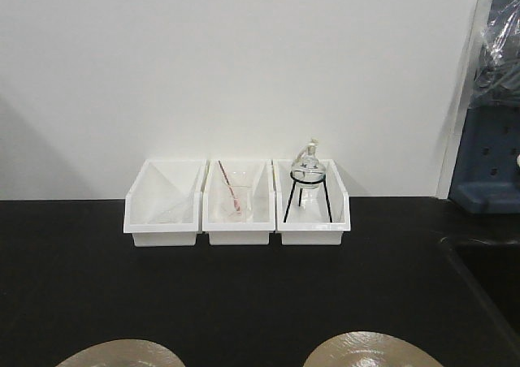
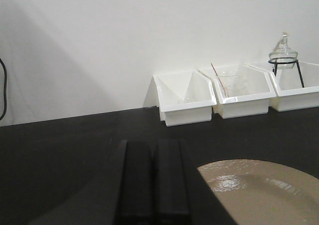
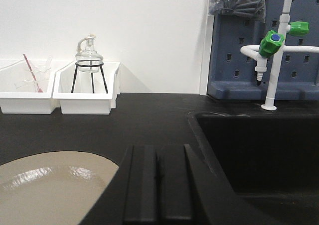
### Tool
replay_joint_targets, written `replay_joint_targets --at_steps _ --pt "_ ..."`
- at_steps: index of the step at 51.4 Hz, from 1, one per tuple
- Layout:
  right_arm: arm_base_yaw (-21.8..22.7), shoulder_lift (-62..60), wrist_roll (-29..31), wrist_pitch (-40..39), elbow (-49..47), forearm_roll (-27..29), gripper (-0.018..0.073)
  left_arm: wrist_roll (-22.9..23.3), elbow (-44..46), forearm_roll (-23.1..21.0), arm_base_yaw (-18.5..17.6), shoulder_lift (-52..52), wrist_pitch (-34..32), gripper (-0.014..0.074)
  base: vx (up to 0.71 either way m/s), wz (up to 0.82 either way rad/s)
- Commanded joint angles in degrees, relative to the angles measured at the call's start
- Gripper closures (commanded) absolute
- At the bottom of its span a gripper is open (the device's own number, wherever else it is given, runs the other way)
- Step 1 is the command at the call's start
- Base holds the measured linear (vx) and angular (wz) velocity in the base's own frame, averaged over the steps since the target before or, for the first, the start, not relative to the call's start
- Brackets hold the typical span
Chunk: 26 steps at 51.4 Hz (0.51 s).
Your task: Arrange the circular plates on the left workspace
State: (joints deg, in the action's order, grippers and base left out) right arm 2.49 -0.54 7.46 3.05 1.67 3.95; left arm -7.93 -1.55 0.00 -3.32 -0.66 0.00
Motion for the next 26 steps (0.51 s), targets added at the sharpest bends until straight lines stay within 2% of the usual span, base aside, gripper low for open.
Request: replay_joint_targets --at_steps 1,12,16,18,20,23,26 --pt "0.23 -0.78 0.29 -4.56 1.22 -0.63 0.0561 0.56 -1.09 0.0 -0.36 -0.82 -4.67 0.0596 0.01 -0.01" --pt "0.23 -0.78 0.29 -11.47 1.22 -0.69 0.0561 0.56 -1.09 0.0 -0.36 -0.81 -4.77 0.0596 0.0 0.0" --pt "0.23 -0.78 -0.13 -15.66 1.06 -0.29 0.0561 0.46 -0.52 0.0 -0.36 -0.81 -7.78 0.0596 0.0 0.0" --pt "0.23 -0.78 -2.52 -17.46 1.06 0.84 0.0561 1.36 -0.52 -0.85 -0.36 -0.81 -9.99 0.0596 0.0 0.0" --pt "0.23 -0.78 -6.69 -18.23 0.99 2.97 0.0561 3.76 -0.52 -2.2 -0.43 -0.81 -11.31 0.0596 0.0 0.0" --pt "0.23 -0.78 -13.15 -17.51 0.47 5.62 0.0561 9.84 0.07 -6.45 -0.43 -0.81 -13.14 0.0596 0.0 0.0" --pt "0.23 -0.52 -18.03 -14.37 -0.77 7.8 0.0561 17.11 1.7 -9.71 -0.48 -0.81 -10.81 0.0596 0.0 0.0"
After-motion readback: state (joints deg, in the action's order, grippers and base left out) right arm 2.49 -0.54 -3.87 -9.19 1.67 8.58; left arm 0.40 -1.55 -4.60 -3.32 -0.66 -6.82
